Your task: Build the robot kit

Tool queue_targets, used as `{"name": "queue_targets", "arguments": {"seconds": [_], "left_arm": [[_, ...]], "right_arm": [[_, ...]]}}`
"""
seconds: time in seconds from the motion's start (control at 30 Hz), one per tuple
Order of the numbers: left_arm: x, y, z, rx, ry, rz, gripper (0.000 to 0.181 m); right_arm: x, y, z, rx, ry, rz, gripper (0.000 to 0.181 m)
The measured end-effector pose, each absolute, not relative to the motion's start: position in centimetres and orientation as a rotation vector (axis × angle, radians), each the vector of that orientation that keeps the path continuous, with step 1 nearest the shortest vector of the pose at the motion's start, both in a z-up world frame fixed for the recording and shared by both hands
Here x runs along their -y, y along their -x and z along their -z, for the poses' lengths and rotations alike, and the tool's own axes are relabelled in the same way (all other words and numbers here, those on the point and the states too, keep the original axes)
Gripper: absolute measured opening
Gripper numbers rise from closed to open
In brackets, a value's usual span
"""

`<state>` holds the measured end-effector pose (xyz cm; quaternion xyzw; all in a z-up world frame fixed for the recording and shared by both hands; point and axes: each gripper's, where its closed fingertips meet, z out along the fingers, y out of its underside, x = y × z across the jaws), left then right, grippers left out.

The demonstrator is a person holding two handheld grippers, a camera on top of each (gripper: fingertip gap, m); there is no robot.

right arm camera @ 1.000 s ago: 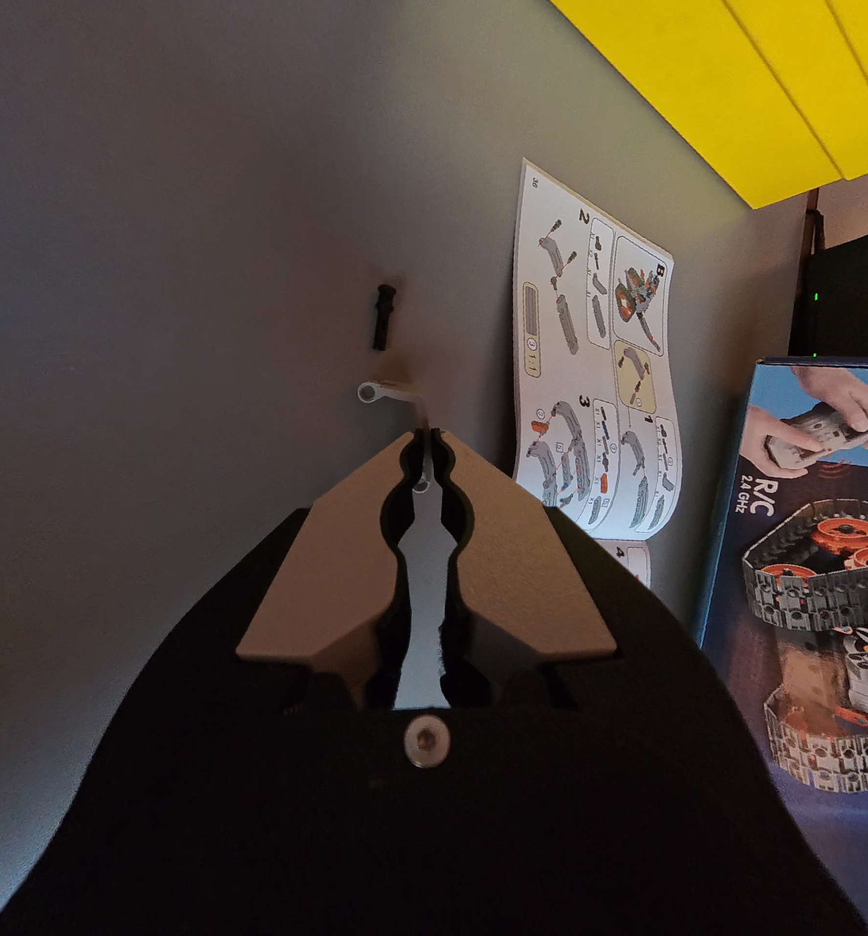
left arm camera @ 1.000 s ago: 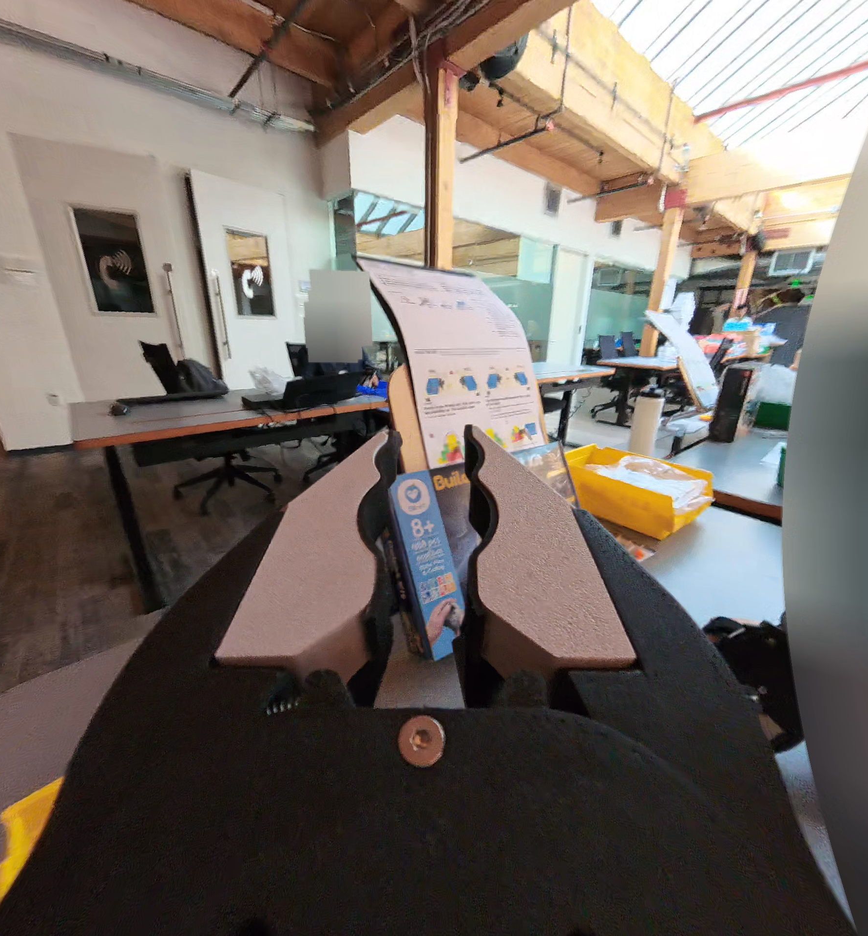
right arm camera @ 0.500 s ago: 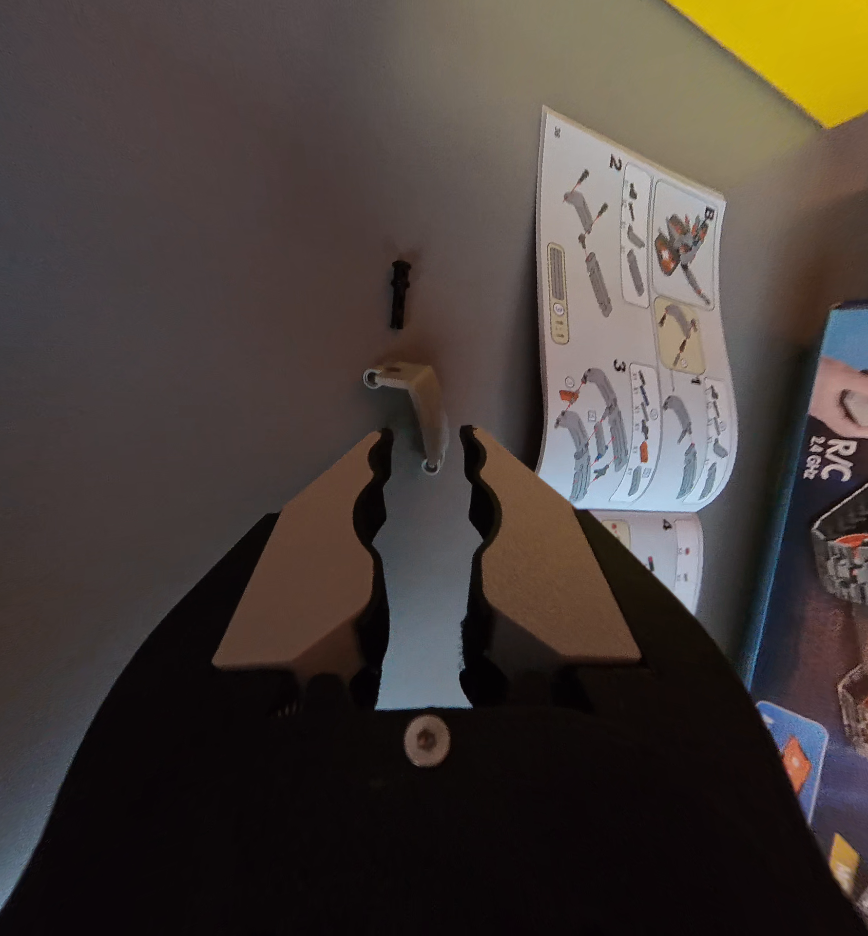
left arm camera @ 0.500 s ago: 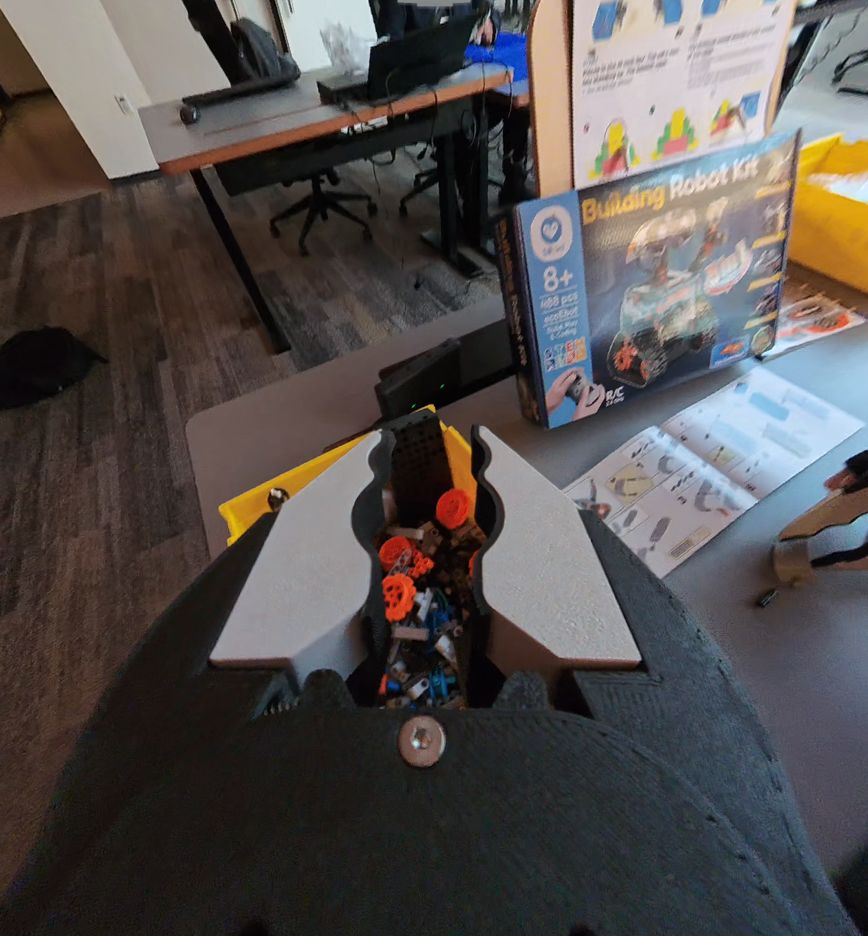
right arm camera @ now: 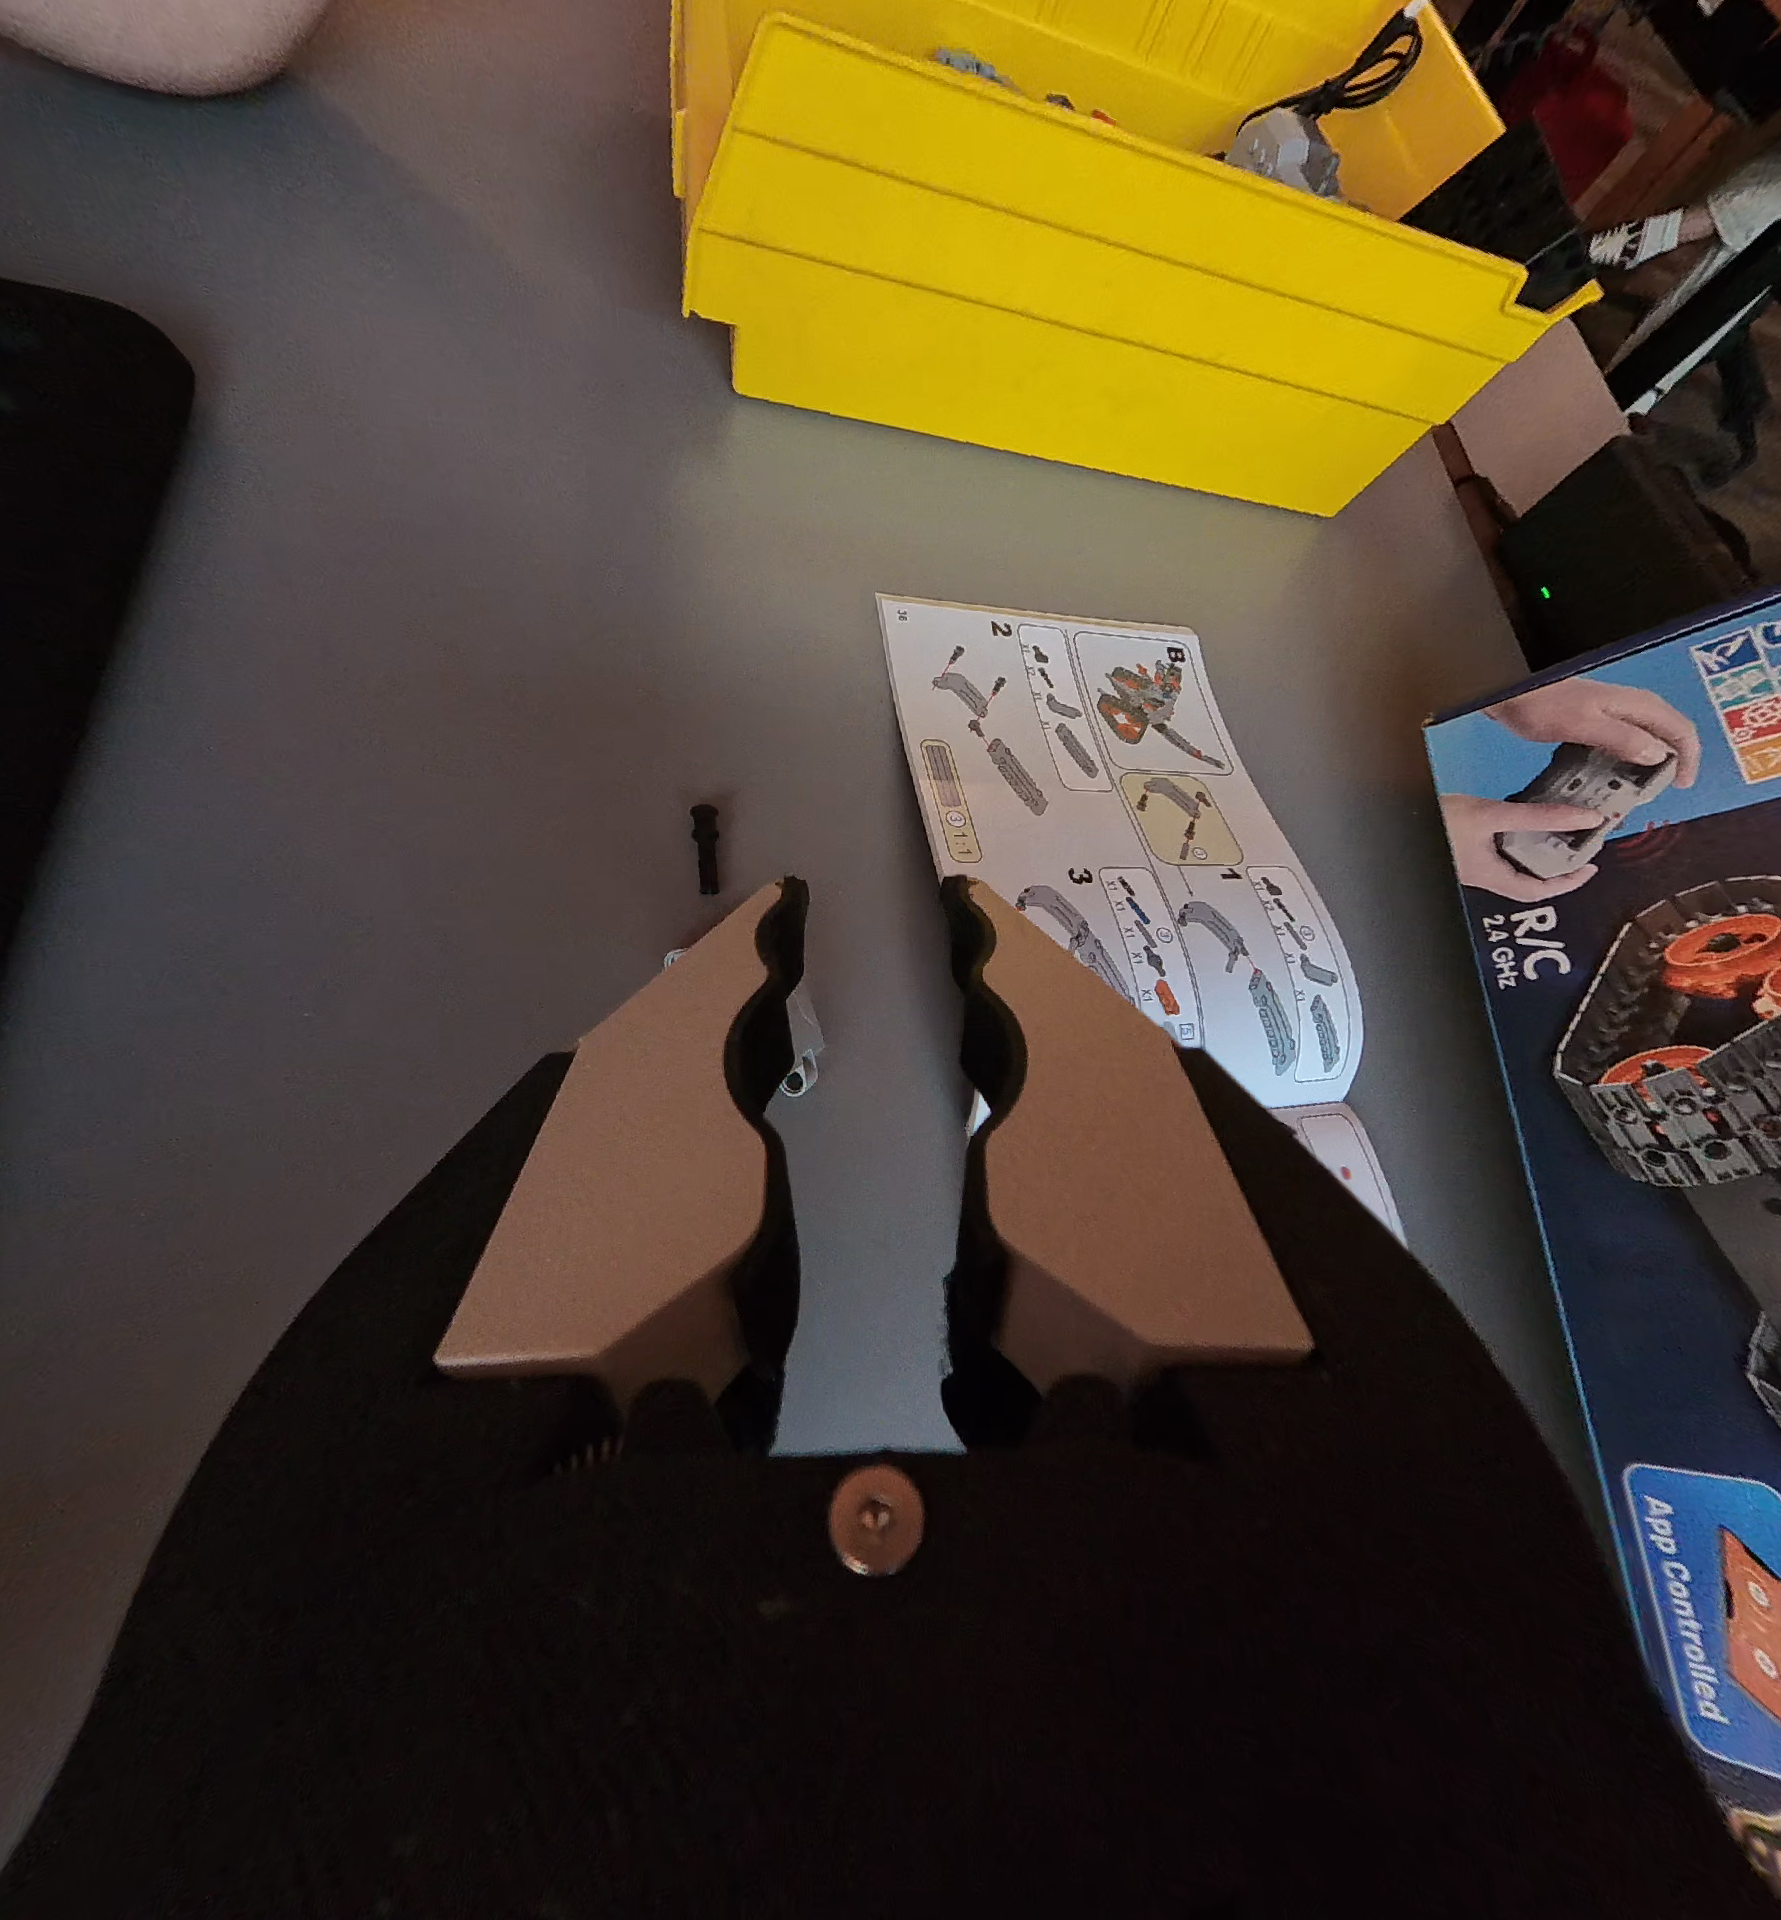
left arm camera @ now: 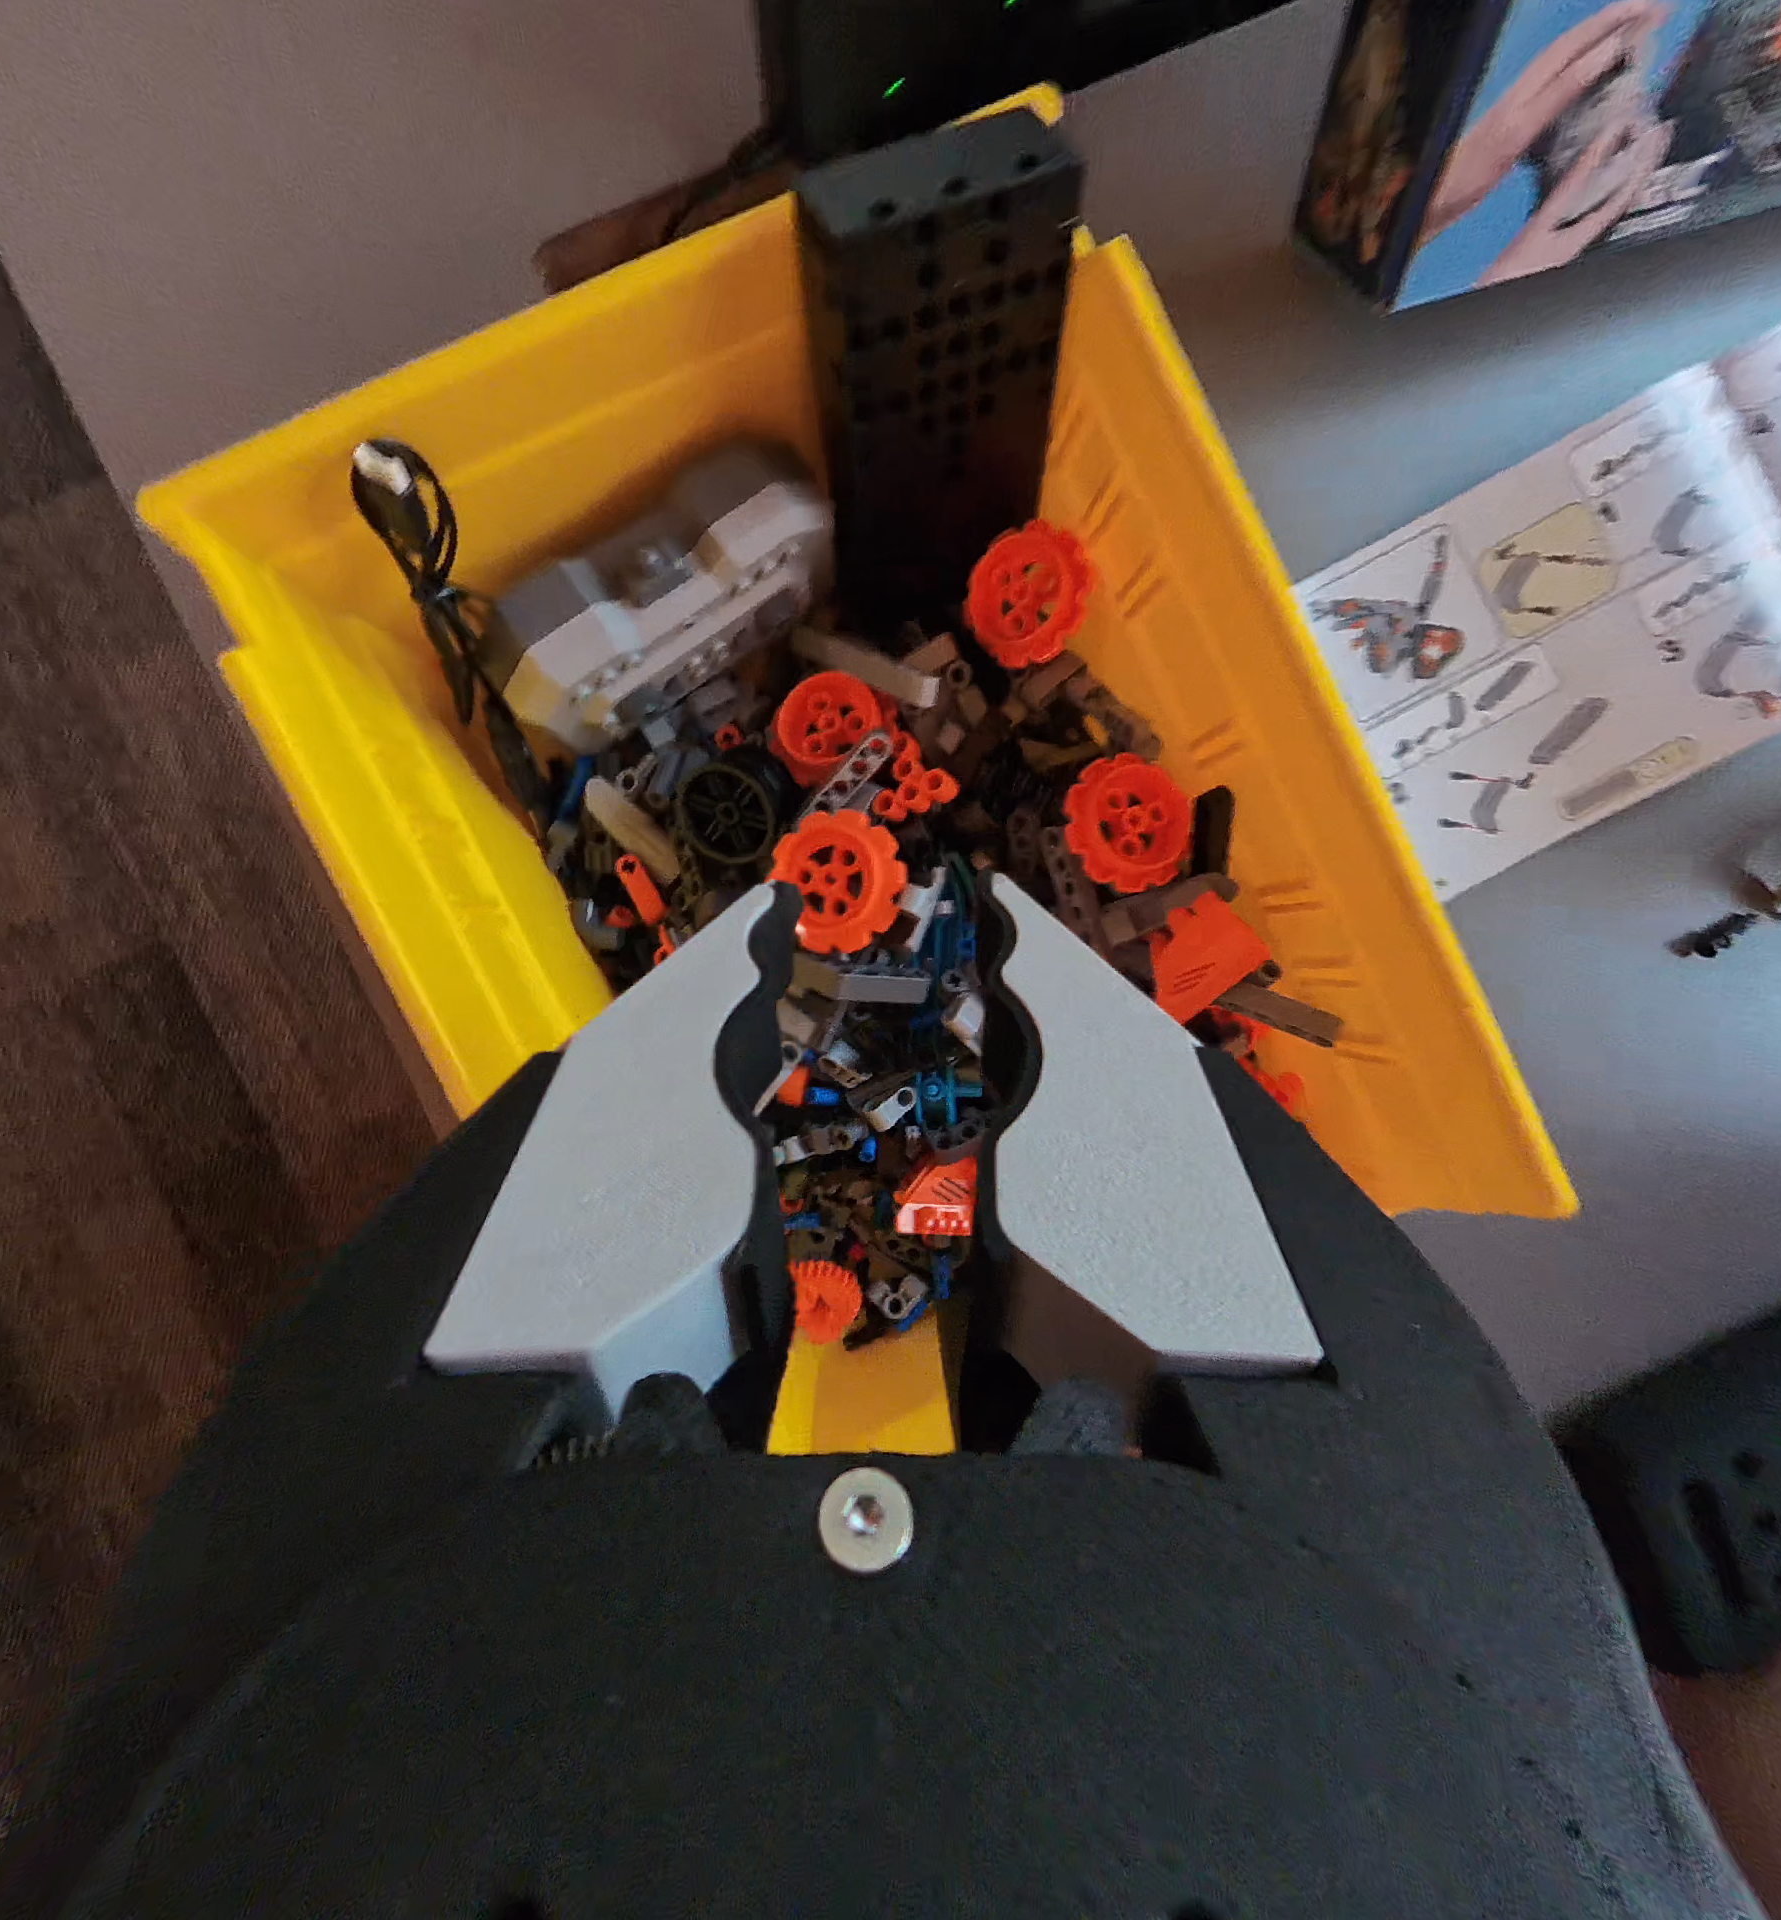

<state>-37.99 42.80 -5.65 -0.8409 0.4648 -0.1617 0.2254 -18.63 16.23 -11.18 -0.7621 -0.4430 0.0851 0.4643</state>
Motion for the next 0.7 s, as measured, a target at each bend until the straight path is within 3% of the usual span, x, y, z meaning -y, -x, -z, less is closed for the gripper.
{"name": "queue_targets", "arguments": {"seconds": [0.17, 0.7], "left_arm": [[-43.1, 40.3, 8.9, -1.317, 2.482, 0.293, 0.043], [-43.8, 43.8, 13.5, -1.637, 2.477, -0.091, 0.038]], "right_arm": [[-16.2, 18.7, 11.7, 1.094, 1.886, -0.218, 0.027], [-16.0, 18.9, 12.1, 1.113, 1.899, -0.233, 0.027]]}}
